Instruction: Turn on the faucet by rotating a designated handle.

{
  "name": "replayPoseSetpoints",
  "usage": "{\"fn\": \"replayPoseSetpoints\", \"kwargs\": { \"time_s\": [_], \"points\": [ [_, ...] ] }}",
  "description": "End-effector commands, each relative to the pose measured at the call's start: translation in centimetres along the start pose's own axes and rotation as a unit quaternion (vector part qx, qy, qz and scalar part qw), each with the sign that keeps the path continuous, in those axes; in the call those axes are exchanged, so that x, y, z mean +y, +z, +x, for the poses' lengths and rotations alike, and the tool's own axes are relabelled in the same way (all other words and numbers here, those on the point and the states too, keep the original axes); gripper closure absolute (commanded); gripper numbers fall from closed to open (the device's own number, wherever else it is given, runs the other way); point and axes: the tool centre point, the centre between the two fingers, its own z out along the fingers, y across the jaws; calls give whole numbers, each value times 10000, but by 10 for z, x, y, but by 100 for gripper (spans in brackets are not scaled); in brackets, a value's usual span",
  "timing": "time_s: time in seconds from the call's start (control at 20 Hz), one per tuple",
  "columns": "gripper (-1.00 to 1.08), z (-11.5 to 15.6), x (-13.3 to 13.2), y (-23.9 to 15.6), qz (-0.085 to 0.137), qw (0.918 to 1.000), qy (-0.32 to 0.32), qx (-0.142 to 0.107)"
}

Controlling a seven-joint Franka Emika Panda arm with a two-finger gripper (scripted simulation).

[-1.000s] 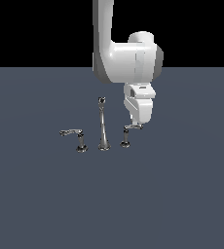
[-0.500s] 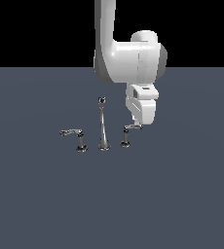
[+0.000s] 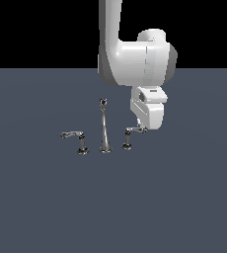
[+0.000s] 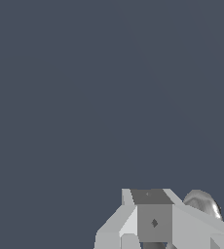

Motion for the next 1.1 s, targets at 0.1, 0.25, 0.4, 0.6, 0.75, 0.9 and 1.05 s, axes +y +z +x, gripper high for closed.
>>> {"fn": "replayPoseSetpoints", "kwargs": {
  "time_s": [0.1, 0.25, 0.4, 0.6, 0.75, 0.9, 1.05],
  "points": [
    [108, -3, 13, 0, -20, 10000, 9, -4],
    [108, -4, 23, 0, -30, 10000, 17, -4],
    [108, -6, 33, 0, -40, 10000, 25, -5],
    [108, -9, 47, 0, -52, 10000, 36, -5],
    [108, -11, 54, 0, -59, 10000, 41, -6],
    [108, -13, 54, 0, -39, 10000, 66, 8],
    [108, -25, 59, 0, -45, 10000, 61, 4]
  ]
}}
